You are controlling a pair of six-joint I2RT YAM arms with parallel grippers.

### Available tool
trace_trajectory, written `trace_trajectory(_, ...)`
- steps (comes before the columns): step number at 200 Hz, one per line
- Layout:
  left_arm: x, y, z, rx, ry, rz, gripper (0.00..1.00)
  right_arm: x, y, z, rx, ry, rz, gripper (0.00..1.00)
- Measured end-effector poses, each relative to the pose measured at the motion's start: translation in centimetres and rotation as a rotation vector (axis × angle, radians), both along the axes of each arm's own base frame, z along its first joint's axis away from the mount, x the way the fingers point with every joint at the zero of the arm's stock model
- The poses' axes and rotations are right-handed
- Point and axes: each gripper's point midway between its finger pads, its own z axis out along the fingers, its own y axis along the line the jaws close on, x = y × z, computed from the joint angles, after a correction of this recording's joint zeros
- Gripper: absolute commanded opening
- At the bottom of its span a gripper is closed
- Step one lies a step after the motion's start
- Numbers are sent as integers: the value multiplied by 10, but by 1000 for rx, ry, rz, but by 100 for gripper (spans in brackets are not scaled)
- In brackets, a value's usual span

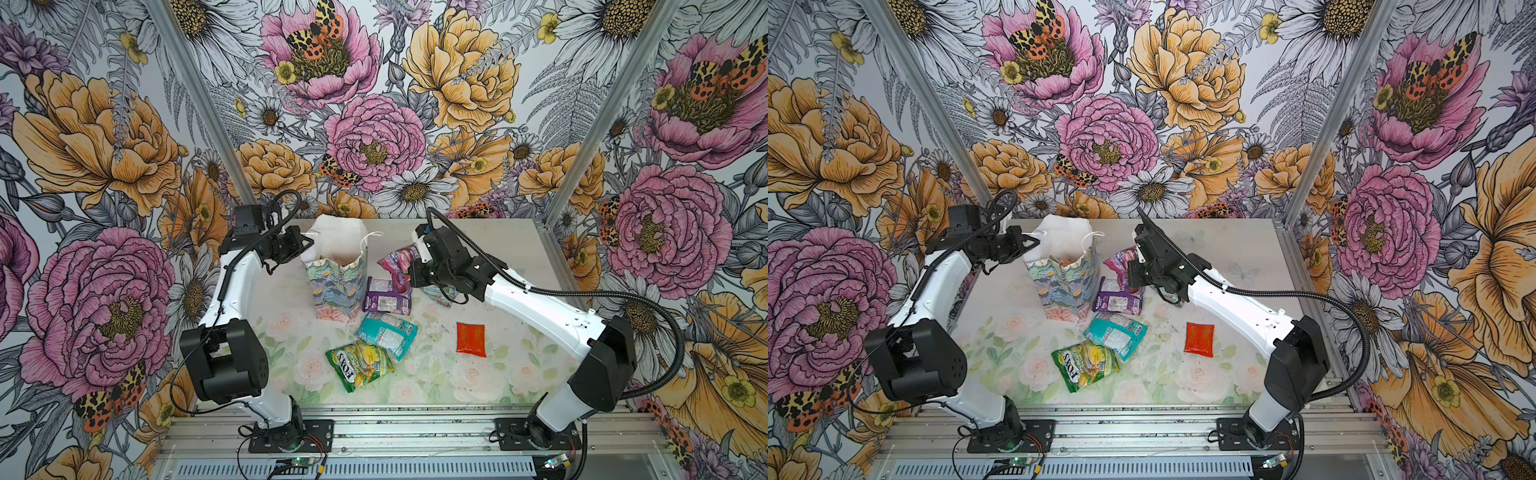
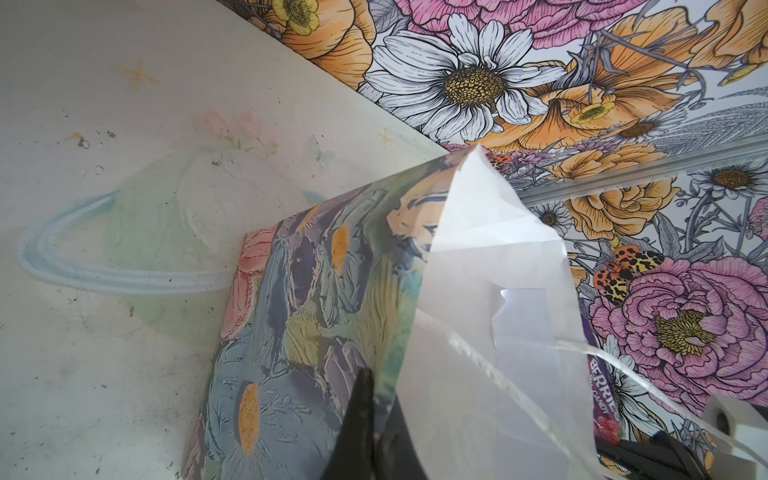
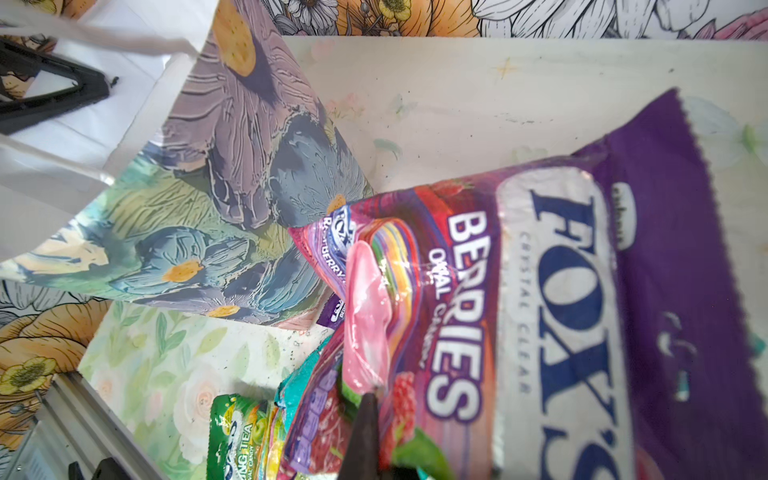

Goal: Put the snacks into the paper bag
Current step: 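Carry the purple packet with the right gripper above the bag opening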

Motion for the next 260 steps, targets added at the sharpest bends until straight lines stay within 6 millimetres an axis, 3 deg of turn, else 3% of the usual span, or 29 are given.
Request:
trace_trajectory(122,0,-3,1,-5,-1,-10,0,74,-13,65,-187,-256,-27,0)
trace_trajectory(202,-1,-14,1,-11,-3,-38,0,113,22,131,-122,-431,31,0)
trace_trajectory(260,-2,-18,2,-15,-4,-49,0,123,63,143,-16,-469,154,0)
